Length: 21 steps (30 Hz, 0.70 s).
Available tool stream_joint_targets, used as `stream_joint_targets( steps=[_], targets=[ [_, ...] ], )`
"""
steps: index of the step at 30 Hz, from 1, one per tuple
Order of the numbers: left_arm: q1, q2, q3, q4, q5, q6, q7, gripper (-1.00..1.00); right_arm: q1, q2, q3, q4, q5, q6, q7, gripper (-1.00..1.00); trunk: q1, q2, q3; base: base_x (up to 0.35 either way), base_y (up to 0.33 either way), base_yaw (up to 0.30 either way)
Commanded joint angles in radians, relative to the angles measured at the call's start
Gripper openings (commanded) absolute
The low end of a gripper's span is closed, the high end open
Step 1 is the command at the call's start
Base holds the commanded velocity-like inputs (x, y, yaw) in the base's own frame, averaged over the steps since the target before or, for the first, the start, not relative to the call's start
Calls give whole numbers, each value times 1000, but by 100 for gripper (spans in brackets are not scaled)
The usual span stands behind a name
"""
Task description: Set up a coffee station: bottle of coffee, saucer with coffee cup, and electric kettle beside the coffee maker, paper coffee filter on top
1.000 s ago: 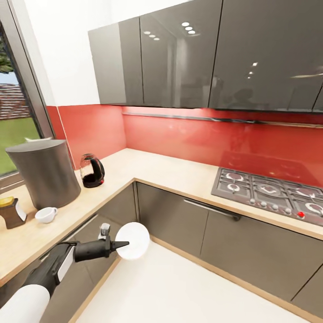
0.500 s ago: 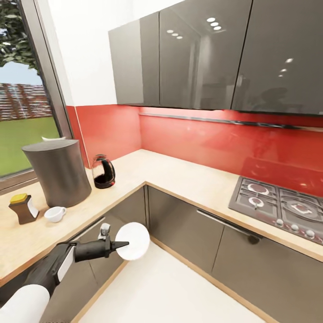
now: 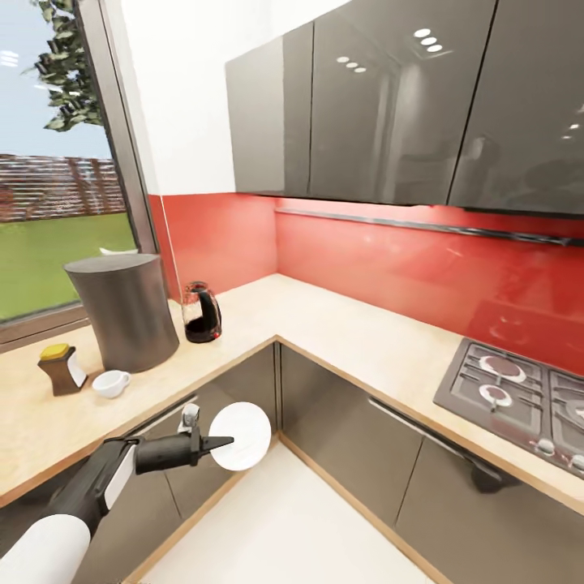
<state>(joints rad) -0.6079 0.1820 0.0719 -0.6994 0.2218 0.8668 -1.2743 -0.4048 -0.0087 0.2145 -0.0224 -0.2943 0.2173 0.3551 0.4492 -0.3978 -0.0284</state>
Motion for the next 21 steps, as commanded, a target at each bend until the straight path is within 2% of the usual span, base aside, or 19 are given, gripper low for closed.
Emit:
stream_joint_targets(
  steps=[1, 15, 17, 18, 21],
  targets=[
    [-1, 0, 0, 0, 1, 5, 1, -100, 0, 0, 9, -2, -10, 7, 2, 100, 1, -2, -1, 86, -264, 246],
    [-2, -1, 3, 0, 2, 5, 1, -100, 0, 1, 9, -2, -10, 8, 1, 100, 1, -2, 1, 82, -264, 277],
    [-3, 0, 4, 0, 2, 6, 1, -100, 0, 2, 9, -2, -10, 8, -28, 100, 1, -2, 1, 20, -265, 282],
    [-3, 6, 4, 0, 2, 7, 1, -100, 0, 6, 9, -2, -11, 9, -63, 100, 1, -2, 1, 0, -264, 282],
    [-3, 6, 4, 0, 2, 8, 1, -100, 0, 7, 10, -2, -11, 10, -62, 100, 1, -2, 1, 0, -261, 282]
  ],
)
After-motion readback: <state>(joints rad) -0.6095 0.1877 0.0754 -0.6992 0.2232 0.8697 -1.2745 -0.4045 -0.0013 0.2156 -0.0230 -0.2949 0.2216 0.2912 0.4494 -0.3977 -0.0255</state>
